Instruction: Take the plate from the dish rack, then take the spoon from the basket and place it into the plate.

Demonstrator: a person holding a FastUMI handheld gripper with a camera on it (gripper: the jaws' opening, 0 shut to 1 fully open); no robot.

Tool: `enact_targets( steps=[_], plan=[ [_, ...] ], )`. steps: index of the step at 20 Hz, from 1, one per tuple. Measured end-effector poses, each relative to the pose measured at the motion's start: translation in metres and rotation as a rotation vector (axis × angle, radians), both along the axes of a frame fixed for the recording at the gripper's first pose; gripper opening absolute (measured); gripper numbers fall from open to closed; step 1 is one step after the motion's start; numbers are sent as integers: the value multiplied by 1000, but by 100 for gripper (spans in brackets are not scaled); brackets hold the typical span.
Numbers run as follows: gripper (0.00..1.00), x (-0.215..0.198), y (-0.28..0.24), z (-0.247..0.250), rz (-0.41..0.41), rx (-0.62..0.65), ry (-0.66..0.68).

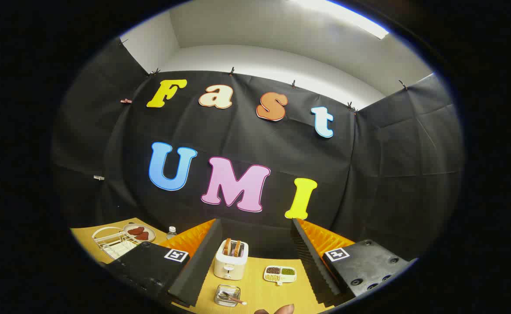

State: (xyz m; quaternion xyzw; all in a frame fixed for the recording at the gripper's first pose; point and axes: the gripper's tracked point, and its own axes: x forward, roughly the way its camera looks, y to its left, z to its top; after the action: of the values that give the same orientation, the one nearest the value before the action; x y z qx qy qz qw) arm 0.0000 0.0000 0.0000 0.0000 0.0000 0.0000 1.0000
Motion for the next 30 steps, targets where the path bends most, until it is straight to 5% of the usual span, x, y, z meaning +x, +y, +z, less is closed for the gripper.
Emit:
enact_targets(
  steps=[18, 24, 30],
  plan=[
    [97, -5, 0, -1, 1, 77, 49],
    [97, 23, 56, -2, 82, 186, 147],
    [98, 58, 176, -45, 242, 145, 361]
  ],
)
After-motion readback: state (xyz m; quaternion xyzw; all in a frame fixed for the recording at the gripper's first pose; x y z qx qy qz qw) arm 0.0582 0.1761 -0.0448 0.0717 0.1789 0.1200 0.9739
